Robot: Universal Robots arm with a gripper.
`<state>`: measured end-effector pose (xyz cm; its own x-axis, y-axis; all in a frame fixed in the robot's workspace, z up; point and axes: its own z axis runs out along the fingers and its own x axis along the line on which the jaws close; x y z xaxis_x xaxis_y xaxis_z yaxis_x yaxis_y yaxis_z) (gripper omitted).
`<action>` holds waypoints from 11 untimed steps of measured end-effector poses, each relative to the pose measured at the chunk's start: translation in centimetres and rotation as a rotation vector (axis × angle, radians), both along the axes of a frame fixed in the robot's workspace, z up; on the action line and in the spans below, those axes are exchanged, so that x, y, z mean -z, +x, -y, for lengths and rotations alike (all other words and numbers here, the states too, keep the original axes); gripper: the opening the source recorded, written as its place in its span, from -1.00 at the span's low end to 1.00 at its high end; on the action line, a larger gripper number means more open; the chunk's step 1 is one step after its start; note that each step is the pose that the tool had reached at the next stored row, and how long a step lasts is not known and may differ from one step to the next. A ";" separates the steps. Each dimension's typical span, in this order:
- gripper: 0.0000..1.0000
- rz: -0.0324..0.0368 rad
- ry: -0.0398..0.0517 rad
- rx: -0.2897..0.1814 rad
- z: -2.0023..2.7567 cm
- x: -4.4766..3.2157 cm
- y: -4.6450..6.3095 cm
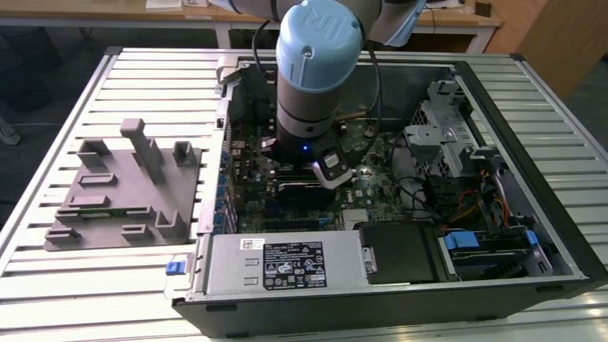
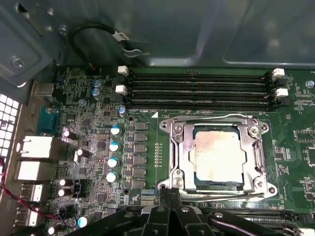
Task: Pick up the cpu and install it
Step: 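Install the second cpu locking lever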
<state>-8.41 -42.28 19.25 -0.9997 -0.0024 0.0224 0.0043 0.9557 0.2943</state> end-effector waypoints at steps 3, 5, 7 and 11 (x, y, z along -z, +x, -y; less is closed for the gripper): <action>-0.77 -0.0003 0.0068 0.000 0.01 0.12 0.0; -0.77 0.0000 0.0131 0.000 0.01 0.20 0.0; -0.77 -0.0001 0.0182 -0.001 0.00 0.23 0.0; -0.77 0.0000 0.0243 -0.001 0.00 0.32 0.0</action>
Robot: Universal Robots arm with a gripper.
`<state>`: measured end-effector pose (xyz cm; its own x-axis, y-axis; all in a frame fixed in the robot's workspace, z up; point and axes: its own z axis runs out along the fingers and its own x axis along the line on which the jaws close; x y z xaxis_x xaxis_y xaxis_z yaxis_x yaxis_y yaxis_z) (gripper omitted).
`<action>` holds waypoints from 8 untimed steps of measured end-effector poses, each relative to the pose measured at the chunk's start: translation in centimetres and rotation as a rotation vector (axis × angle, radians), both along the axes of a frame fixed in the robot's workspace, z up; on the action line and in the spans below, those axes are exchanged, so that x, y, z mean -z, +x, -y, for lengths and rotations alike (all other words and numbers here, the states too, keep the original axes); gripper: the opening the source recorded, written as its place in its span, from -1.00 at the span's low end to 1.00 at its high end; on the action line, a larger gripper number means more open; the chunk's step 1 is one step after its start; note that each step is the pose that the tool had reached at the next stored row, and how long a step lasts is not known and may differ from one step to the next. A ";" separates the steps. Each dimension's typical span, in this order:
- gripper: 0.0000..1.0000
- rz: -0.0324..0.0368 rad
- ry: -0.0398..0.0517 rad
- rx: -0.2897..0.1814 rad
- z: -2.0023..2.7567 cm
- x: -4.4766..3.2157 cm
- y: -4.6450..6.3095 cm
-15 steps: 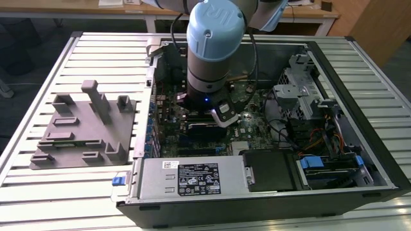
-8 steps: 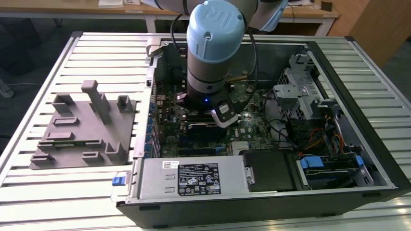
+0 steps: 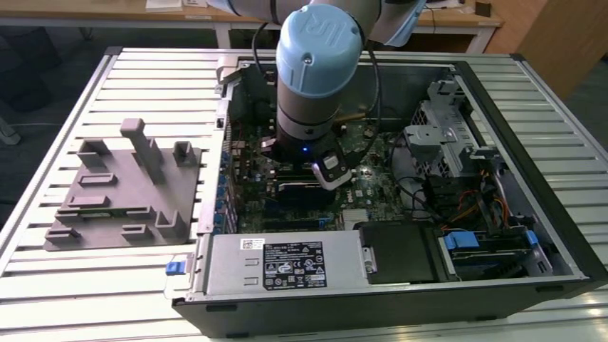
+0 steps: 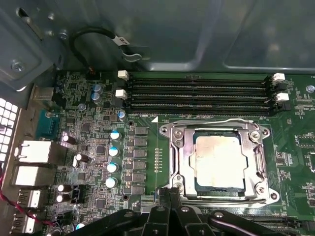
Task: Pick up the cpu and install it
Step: 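Install the second cpu locking lever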
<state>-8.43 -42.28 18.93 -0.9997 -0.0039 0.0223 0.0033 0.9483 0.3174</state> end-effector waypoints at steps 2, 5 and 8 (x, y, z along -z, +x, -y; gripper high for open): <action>-0.77 -0.0001 0.0017 0.000 0.00 0.02 0.0; -0.77 -0.0001 0.0045 -0.001 -0.02 0.07 -0.1; -0.77 -0.0001 0.0078 -0.002 -0.12 0.16 -0.2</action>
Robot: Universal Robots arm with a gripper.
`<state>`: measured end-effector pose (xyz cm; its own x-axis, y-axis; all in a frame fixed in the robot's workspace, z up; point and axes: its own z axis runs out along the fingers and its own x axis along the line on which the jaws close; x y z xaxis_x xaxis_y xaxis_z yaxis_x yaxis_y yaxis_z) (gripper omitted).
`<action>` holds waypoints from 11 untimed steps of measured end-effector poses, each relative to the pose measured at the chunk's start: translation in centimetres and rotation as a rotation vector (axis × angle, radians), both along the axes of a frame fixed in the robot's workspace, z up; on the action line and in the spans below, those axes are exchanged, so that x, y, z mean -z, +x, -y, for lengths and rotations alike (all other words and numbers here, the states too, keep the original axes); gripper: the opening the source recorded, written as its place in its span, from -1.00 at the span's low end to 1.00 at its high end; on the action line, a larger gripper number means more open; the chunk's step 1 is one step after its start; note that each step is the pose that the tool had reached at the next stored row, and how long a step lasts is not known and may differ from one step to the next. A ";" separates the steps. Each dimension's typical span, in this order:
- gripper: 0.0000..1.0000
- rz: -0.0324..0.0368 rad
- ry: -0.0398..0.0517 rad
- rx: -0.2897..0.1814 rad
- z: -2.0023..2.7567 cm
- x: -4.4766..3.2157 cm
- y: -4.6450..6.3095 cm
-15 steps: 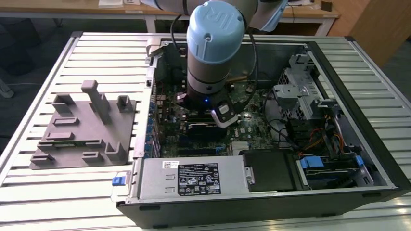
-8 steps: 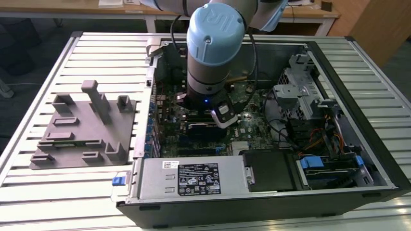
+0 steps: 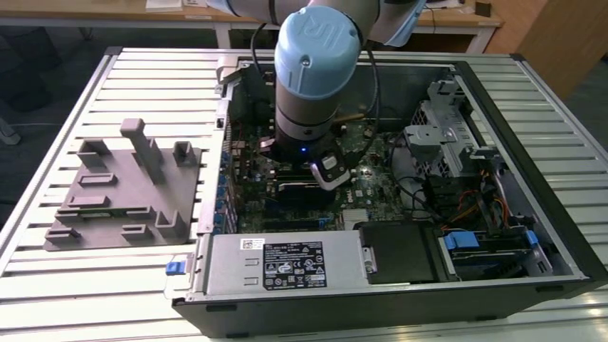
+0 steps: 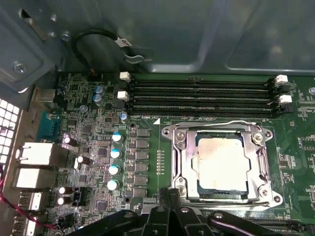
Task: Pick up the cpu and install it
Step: 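Install the second cpu locking lever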
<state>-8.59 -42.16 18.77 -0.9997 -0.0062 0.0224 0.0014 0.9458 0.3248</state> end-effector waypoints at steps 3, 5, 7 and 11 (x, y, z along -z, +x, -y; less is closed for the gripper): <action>-0.77 0.0000 0.0043 -0.001 -0.08 0.05 0.0; -0.77 0.0001 0.0052 -0.002 -0.10 0.06 -0.1; -0.77 0.0000 0.0051 -0.002 -0.10 -0.03 -0.1; -0.77 0.0000 0.0051 -0.002 -0.11 -0.70 -0.1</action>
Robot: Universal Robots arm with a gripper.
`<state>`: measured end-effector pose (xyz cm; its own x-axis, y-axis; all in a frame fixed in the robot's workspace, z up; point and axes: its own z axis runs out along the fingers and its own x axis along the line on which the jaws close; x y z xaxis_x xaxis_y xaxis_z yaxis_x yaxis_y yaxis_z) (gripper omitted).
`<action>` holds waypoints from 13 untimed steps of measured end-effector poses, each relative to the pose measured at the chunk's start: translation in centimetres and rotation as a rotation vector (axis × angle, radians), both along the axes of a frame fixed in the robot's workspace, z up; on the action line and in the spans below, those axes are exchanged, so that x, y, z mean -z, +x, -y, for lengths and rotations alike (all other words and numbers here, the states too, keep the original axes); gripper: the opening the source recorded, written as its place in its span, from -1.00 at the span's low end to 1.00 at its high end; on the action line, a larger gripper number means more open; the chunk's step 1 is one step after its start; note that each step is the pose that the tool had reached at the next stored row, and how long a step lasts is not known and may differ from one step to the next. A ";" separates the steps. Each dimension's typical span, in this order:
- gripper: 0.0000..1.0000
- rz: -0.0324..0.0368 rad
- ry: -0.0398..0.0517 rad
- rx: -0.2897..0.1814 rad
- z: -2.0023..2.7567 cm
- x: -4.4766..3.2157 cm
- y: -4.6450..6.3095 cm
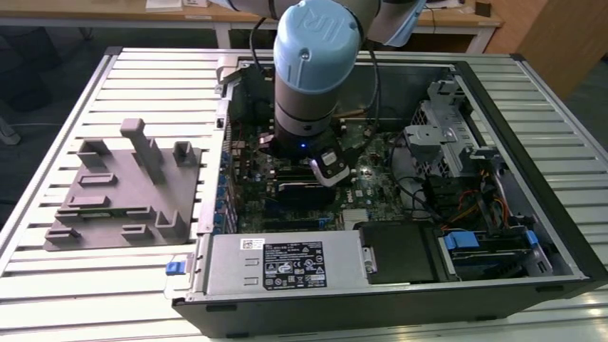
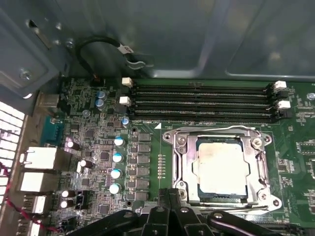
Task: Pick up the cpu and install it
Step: 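Install the second cpu locking lever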
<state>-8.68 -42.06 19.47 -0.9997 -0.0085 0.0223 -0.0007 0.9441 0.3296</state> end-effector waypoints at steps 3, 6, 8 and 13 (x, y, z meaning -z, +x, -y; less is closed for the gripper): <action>-0.77 0.0001 0.0003 0.000 -0.01 -0.18 0.0; -0.77 0.0016 0.0001 0.000 0.00 -0.21 0.0; -0.77 0.0016 -0.0001 0.000 0.00 -0.27 0.0; -0.77 0.0017 0.0001 0.000 0.00 -0.97 0.0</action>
